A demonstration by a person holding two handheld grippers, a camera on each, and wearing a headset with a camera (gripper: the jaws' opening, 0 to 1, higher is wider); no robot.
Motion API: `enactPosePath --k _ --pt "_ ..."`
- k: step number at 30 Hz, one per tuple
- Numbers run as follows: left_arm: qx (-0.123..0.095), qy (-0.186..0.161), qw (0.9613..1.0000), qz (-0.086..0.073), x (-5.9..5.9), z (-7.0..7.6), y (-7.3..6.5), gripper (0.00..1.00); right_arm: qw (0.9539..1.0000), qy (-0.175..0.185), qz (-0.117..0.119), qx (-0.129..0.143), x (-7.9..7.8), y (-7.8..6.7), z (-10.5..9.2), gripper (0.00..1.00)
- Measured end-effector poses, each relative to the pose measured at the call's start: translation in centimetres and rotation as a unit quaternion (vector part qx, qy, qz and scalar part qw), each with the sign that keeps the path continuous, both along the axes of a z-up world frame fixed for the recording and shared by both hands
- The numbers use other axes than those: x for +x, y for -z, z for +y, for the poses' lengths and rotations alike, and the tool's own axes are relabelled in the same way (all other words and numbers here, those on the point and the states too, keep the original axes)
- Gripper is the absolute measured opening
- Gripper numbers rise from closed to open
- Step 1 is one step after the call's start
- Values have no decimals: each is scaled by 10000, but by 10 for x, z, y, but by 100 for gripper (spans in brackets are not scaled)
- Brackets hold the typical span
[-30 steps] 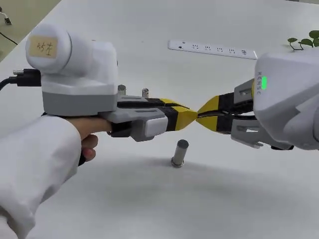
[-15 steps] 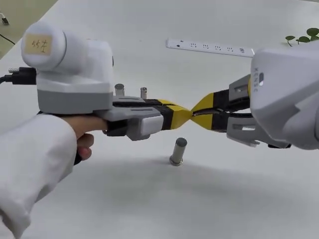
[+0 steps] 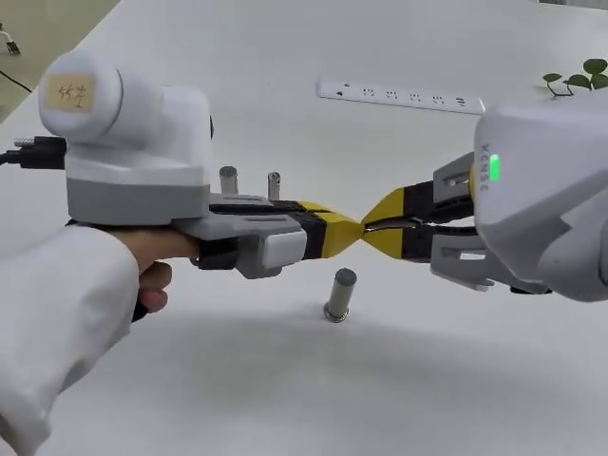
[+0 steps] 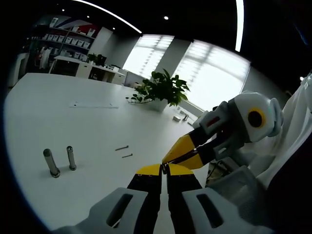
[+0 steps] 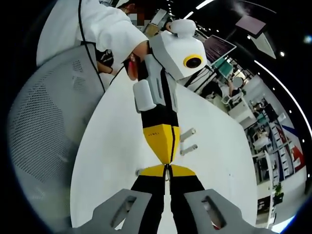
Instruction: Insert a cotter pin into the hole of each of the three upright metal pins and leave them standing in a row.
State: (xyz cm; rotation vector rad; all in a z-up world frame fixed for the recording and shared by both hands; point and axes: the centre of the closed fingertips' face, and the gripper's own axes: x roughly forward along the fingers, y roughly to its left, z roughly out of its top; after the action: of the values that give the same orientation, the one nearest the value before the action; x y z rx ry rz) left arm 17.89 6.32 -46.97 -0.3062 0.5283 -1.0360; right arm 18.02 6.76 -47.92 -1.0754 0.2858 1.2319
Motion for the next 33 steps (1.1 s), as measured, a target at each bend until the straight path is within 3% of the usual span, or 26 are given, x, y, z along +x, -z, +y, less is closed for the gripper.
enactPosePath --k 1,4,7,12,19,22,25,29,33 --pt "19 -7 9999 101 -1 0 2 0 10000 -20 -6 -18 -1 1 0 0" --pt "98 27 9999 36 -2 -1 3 0 10000 -49 2 -72 -2 3 1 0" --pt "40 65 9998 163 -3 1 6 0 9999 -83 67 -56 -4 4 1 0" --pt "64 76 9999 93 -2 2 6 0 9999 -130 -8 -87 -4 4 2 0" --pt "115 116 9998 97 -3 3 8 0 9998 -151 88 -103 -8 7 3 0" --pt "130 173 9998 48 -5 2 8 0 9998 -128 133 -61 -7 10 4 5" --pt "170 138 9997 111 -5 4 11 0 9997 -24 247 -42 -6 12 2 8" --pt "192 151 9997 62 -6 9 12 0 9986 157 485 100 -4 13 -2 11" --pt "231 151 9995 -146 -6 15 8 0 9941 451 911 381 -3 14 -7 13"
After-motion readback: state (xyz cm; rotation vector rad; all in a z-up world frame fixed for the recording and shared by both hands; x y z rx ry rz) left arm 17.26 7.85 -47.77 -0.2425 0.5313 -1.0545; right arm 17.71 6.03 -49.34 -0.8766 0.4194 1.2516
